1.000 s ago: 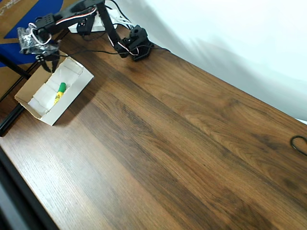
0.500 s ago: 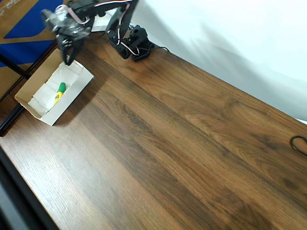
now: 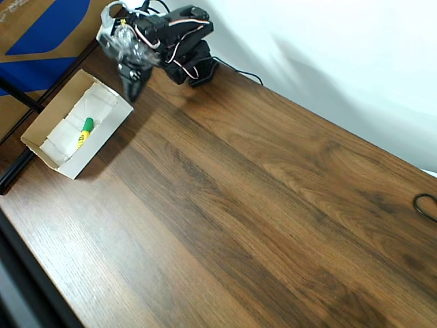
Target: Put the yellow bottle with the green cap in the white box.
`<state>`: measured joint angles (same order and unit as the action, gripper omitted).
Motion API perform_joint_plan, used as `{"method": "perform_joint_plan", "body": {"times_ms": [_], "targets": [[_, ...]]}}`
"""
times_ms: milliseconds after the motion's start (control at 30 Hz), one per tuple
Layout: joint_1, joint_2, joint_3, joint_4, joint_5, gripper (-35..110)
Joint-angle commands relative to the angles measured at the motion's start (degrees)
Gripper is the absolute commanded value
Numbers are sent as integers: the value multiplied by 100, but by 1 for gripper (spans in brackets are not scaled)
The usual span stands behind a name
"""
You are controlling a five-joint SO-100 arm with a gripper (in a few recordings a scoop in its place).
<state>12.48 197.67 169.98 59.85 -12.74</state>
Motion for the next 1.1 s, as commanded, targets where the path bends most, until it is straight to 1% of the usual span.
{"method": "perform_joint_plan", "body": {"times_ms": [0, 167, 267, 633, 767, 933, 1067], "targets": [[-44, 439, 290, 290, 18, 0], [-44, 668, 571, 1099, 105, 0], [-44, 668, 580, 1415, 158, 0], [-44, 668, 703, 2083, -158, 0], [-44, 668, 800, 2417, -149, 0], [-44, 668, 738, 2698, 88, 0], [-44, 668, 738, 2716, 123, 0]]}}
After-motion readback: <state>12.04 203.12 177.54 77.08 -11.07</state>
